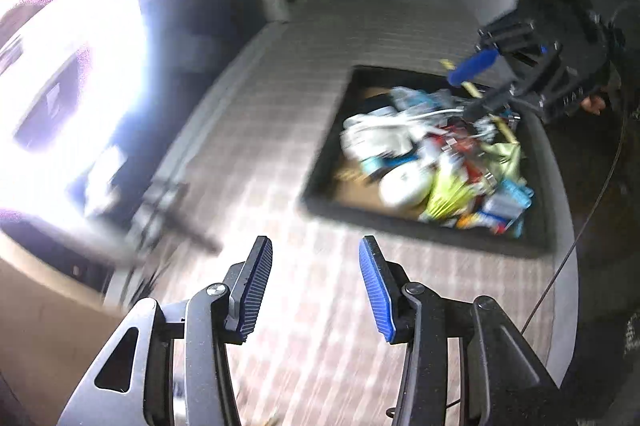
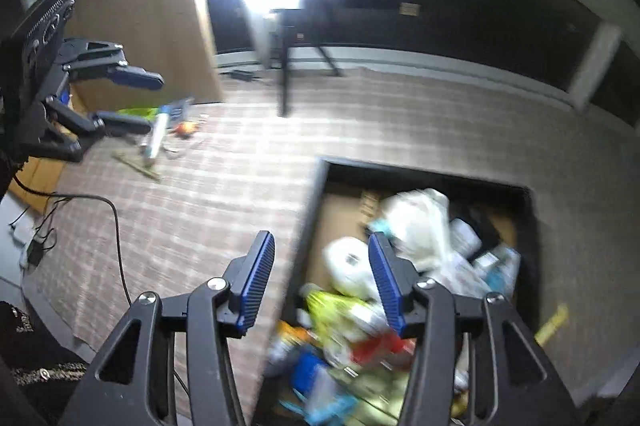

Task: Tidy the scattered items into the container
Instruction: 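Move both grippers back to the items and grasp the white lotion bottle with the right gripper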

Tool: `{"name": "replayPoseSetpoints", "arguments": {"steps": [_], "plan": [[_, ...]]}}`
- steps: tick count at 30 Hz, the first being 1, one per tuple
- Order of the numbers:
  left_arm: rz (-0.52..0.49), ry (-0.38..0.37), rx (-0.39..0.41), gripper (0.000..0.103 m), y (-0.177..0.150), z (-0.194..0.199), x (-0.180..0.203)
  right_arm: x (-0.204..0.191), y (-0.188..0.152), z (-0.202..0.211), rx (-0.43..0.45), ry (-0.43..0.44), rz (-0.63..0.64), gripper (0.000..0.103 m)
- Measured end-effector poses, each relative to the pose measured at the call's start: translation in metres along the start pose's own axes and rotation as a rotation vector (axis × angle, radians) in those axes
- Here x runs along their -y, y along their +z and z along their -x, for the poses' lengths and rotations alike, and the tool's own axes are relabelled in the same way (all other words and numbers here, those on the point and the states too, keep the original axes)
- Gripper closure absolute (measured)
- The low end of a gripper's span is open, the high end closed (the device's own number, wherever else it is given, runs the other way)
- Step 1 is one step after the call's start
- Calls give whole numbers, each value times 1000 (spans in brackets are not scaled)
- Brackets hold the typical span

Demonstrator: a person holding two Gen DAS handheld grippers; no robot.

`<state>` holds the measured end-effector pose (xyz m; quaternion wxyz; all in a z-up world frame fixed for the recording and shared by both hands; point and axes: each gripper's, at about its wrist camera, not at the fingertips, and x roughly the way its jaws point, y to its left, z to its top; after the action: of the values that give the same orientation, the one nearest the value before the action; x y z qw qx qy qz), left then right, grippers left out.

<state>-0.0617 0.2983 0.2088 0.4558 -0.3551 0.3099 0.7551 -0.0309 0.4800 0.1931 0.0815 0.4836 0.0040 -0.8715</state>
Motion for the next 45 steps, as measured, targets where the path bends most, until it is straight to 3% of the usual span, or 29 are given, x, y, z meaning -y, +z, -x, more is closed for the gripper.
{"name": "replayPoseSetpoints", "arguments": {"steps": [4, 9, 13, 17, 23, 28, 32, 36, 40, 45], "plan": [[120, 79, -29, 61, -61, 30, -44, -46, 25, -31, -1, 78, 88, 55], [268, 164, -102, 68, -148, 52, -81, -110, 48, -76, -43, 157, 211, 55], [319, 180, -173, 68, -202, 52, -89, -159, 67, -114, -93, 238, 257, 55], [311, 175, -255, 68, -235, 37, -88, -199, 85, -147, -128, 277, 285, 55], [302, 137, -276, 68, -254, 18, -86, -233, 101, -182, -154, 300, 286, 55], [405, 93, -199, 69, -253, 1, -98, -235, 113, -213, -191, 352, 178, 59], [507, 98, -131, 71, -250, -12, -111, -240, 123, -229, -189, 382, 129, 69], [710, 57, -59, 71, -254, -24, -145, -253, 133, -245, -187, 402, 116, 71], [829, 63, -49, 71, -256, -37, -175, -266, 136, -263, -208, 402, 143, 71], [951, 19, -73, 71, -258, -60, -207, -274, 137, -277, -229, 421, 160, 71]]}}
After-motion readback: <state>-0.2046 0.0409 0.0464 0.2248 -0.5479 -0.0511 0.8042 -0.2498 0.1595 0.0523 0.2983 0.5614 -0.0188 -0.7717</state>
